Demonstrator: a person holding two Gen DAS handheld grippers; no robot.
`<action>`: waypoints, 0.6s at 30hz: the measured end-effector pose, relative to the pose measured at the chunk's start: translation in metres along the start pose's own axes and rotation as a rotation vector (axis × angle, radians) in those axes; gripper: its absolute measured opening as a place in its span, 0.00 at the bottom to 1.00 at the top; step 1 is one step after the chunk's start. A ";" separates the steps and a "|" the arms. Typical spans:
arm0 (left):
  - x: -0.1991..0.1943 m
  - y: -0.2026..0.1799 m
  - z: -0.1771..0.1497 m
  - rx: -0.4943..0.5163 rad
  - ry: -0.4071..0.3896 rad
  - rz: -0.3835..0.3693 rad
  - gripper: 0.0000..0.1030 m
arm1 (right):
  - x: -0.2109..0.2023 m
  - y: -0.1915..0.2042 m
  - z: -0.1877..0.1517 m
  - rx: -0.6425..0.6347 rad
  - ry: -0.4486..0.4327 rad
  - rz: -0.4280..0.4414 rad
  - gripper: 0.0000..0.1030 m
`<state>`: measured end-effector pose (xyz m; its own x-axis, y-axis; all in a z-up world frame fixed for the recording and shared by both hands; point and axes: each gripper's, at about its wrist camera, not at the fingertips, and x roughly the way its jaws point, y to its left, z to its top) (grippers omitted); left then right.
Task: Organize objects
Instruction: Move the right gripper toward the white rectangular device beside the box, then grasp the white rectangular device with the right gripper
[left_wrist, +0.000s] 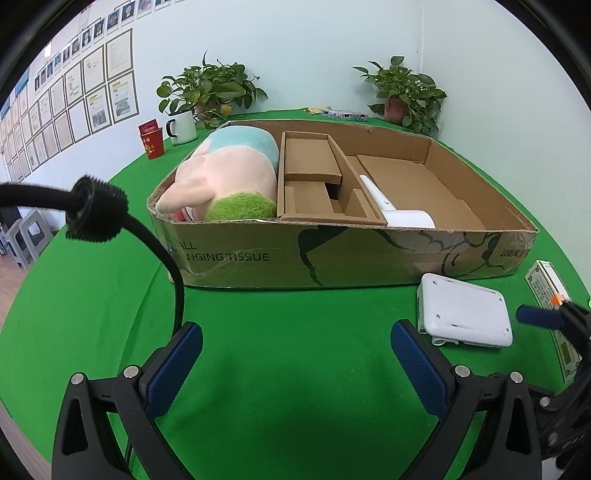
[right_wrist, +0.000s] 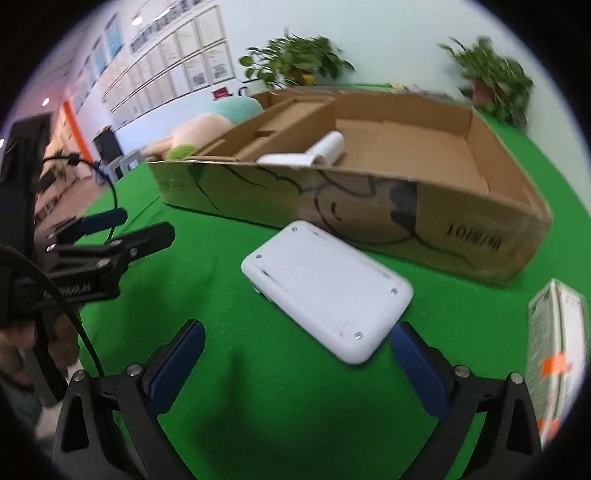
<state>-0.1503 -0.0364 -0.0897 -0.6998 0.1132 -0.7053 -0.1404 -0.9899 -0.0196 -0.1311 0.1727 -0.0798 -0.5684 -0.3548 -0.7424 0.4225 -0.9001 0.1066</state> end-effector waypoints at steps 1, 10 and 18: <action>0.002 0.001 0.001 -0.005 0.008 -0.004 1.00 | -0.004 -0.003 0.002 -0.024 -0.013 -0.008 0.98; 0.019 -0.011 0.004 0.014 0.068 -0.010 1.00 | 0.018 -0.022 0.029 -0.148 0.019 0.046 0.99; 0.019 -0.002 0.005 -0.005 0.076 -0.011 1.00 | 0.024 -0.008 0.026 -0.182 0.053 0.145 0.98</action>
<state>-0.1670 -0.0321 -0.0999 -0.6429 0.1170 -0.7570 -0.1441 -0.9891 -0.0305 -0.1666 0.1647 -0.0812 -0.4566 -0.4585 -0.7624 0.6199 -0.7787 0.0971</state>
